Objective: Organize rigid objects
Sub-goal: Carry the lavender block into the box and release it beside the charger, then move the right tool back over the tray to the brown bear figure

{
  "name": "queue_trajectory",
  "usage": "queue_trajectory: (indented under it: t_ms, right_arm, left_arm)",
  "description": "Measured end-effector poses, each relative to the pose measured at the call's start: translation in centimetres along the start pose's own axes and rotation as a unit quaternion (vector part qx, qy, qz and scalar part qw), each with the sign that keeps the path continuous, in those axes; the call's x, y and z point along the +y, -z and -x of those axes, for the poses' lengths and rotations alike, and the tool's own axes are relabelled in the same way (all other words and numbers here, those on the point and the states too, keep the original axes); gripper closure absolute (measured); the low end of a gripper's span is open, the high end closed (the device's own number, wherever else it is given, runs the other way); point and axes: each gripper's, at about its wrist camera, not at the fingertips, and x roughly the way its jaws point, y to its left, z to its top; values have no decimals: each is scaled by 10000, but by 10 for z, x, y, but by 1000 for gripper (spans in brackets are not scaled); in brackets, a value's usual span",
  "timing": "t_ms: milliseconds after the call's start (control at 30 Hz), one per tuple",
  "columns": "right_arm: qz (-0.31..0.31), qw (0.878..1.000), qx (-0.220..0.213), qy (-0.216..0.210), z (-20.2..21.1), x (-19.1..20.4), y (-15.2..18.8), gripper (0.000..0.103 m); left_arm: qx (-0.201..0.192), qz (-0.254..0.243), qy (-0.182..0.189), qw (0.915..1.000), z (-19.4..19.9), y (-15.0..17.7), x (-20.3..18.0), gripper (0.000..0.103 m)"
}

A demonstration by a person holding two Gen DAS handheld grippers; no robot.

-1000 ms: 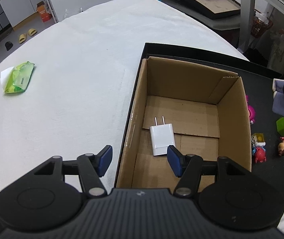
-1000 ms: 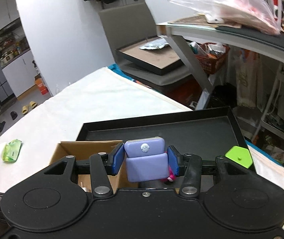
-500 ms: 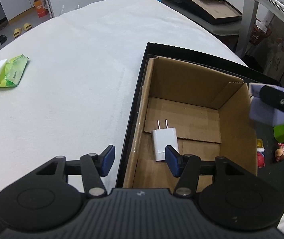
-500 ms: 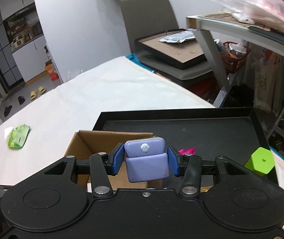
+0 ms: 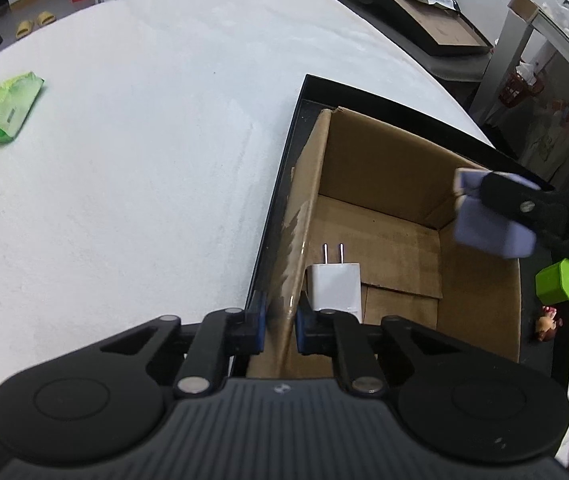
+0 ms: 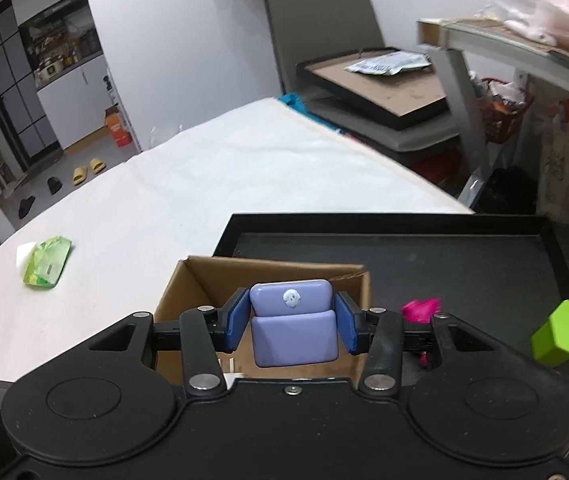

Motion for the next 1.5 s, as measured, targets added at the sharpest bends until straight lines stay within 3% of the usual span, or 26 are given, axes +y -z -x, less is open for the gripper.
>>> queue_trajectory:
  t_ms: [333,467,800,1133,1500]
  right_arm:
    - [-180,9994,300,6,-33,17,-1,58]
    - [-369,9977,474,-309,-38,25,-7,56]
    - [-225,9994,202,-148,-17,24,-8,56]
    - [-423,9989,-106,144,12,2,-16,55]
    - [-659,9968,-270,371,36,-38,-10,44]
  left_arm:
    - [60,128,186,9997,-2,-2,10,89]
    - [163,93,239,9995,-1,-6,12,89]
    - [141,114,167,9997,-2,-4,9,89]
    - [183,-119,-261,9994,4,1,-9,84]
    - [177,-154,-736,9970,7,8,-27,63]
